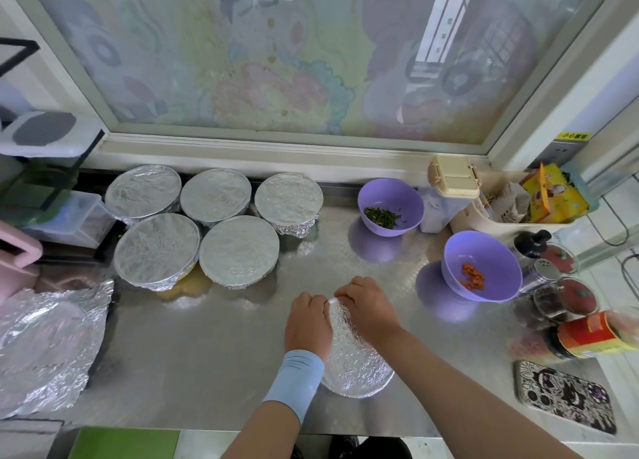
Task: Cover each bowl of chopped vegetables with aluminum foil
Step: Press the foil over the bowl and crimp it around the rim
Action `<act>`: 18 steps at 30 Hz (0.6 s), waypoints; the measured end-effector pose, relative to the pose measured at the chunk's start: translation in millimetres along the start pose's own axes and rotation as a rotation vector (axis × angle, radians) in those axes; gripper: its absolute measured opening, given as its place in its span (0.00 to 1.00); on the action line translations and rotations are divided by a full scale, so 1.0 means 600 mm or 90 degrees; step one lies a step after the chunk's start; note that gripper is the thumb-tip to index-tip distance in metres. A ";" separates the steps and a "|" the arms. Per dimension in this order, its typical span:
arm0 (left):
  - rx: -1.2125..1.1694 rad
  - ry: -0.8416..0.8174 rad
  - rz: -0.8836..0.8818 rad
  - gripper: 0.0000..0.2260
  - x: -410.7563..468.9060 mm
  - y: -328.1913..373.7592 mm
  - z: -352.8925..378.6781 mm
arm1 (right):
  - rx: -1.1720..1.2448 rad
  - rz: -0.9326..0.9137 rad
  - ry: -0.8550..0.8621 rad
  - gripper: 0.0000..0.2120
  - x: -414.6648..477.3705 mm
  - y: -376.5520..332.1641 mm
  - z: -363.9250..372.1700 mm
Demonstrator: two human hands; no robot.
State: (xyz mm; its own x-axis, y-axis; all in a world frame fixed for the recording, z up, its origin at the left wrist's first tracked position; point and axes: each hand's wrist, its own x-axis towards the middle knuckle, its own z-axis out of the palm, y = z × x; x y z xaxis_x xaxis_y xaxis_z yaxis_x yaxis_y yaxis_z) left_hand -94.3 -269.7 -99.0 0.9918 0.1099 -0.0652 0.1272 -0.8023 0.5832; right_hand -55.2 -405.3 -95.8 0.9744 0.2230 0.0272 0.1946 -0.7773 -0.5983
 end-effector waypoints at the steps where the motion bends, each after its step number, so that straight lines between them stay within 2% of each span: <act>1: 0.000 0.010 0.014 0.10 0.001 0.000 0.001 | 0.001 0.005 0.003 0.05 -0.001 0.002 0.001; 6: -0.041 0.025 0.093 0.08 0.006 -0.007 0.013 | -0.001 0.037 0.001 0.06 -0.009 0.013 -0.003; 13: -0.034 0.045 0.007 0.09 -0.007 -0.005 0.019 | 0.083 0.152 0.073 0.02 -0.032 0.006 0.005; 18: -0.015 0.045 -0.046 0.08 -0.019 0.002 0.012 | 0.095 0.113 0.063 0.02 -0.026 0.008 0.012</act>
State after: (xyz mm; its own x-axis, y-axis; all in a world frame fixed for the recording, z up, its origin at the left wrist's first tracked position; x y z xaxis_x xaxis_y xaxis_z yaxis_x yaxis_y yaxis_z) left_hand -105.5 -276.1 -103.7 0.9767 0.2088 -0.0502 0.1968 -0.7768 0.5982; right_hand -70.6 -408.2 -105.0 0.9995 0.0261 -0.0149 0.0077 -0.7024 -0.7118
